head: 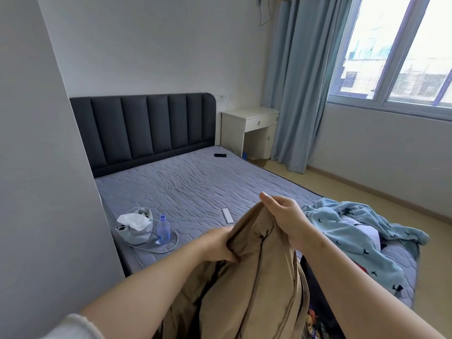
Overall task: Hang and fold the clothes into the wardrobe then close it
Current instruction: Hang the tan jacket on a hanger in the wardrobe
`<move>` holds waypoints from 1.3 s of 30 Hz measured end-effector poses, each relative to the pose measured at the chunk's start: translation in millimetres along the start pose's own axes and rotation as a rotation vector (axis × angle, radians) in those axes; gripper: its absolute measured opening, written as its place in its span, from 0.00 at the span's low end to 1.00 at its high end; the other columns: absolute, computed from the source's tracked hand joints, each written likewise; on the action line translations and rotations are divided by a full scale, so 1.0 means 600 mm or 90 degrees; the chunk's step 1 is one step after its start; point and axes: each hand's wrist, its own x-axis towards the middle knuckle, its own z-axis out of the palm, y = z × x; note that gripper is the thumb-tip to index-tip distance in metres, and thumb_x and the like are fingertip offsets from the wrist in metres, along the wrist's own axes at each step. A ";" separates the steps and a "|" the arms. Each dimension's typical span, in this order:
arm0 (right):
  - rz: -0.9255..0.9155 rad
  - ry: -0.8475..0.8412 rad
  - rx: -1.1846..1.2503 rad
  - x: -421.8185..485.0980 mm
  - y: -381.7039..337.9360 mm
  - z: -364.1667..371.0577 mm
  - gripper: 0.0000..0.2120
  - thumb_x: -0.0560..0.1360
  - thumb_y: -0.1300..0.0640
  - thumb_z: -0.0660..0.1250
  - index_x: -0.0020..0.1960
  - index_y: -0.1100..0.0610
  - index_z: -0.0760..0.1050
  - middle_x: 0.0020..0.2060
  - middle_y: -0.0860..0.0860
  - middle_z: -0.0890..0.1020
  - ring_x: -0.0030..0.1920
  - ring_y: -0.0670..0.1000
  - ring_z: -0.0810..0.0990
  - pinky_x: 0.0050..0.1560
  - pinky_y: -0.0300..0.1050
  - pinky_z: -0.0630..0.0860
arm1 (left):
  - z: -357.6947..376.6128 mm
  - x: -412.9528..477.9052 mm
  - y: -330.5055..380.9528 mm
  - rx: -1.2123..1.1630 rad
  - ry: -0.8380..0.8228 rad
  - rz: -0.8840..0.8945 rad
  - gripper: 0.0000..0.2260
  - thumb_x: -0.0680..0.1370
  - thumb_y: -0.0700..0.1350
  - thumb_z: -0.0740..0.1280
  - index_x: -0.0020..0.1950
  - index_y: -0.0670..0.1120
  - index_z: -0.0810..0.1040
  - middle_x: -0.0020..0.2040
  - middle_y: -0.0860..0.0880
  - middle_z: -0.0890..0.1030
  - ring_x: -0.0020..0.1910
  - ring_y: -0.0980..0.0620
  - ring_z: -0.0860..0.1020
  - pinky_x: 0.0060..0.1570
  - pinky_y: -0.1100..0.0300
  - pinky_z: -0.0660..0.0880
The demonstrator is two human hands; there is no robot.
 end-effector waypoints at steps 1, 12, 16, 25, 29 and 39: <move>-0.006 0.001 -0.013 -0.001 0.002 0.000 0.17 0.74 0.46 0.67 0.37 0.60 0.77 0.30 0.54 0.79 0.32 0.51 0.77 0.38 0.44 0.78 | 0.001 0.003 0.002 0.054 0.025 -0.018 0.11 0.72 0.46 0.68 0.52 0.48 0.73 0.55 0.46 0.79 0.56 0.45 0.76 0.44 0.61 0.67; -0.144 -0.103 -0.441 0.001 0.004 0.052 0.07 0.69 0.44 0.70 0.41 0.46 0.75 0.35 0.46 0.80 0.38 0.49 0.79 0.41 0.47 0.77 | -0.128 -0.055 0.024 -0.104 0.419 -0.150 0.13 0.76 0.42 0.61 0.32 0.47 0.68 0.32 0.50 0.73 0.35 0.52 0.71 0.30 0.62 0.63; -0.214 -0.101 -0.257 -0.004 -0.036 0.103 0.06 0.76 0.56 0.64 0.42 0.49 0.78 0.33 0.43 0.78 0.36 0.45 0.76 0.40 0.46 0.75 | -0.164 -0.130 0.025 -0.097 0.500 -0.173 0.14 0.76 0.41 0.62 0.30 0.47 0.67 0.31 0.50 0.72 0.35 0.51 0.69 0.31 0.60 0.62; -0.396 -0.257 -0.012 -0.121 -0.196 0.302 0.09 0.75 0.64 0.56 0.38 0.55 0.69 0.31 0.46 0.73 0.32 0.45 0.69 0.31 0.40 0.65 | -0.259 -0.416 0.043 0.027 0.813 -0.313 0.06 0.75 0.38 0.62 0.41 0.38 0.77 0.38 0.43 0.78 0.38 0.48 0.74 0.34 0.59 0.66; -0.429 -0.354 0.056 -0.211 -0.242 0.384 0.09 0.74 0.64 0.56 0.37 0.55 0.69 0.30 0.45 0.72 0.31 0.43 0.68 0.30 0.37 0.66 | -0.267 -0.566 0.050 0.025 0.861 -0.382 0.06 0.74 0.39 0.64 0.37 0.40 0.76 0.35 0.45 0.78 0.34 0.51 0.72 0.33 0.62 0.67; -0.371 -0.582 0.159 -0.474 -0.282 0.561 0.06 0.73 0.60 0.61 0.44 0.62 0.74 0.35 0.50 0.78 0.36 0.48 0.74 0.35 0.40 0.72 | -0.180 -0.924 0.063 -0.115 0.748 -0.508 0.11 0.65 0.48 0.77 0.43 0.52 0.78 0.41 0.54 0.82 0.43 0.55 0.80 0.46 0.61 0.76</move>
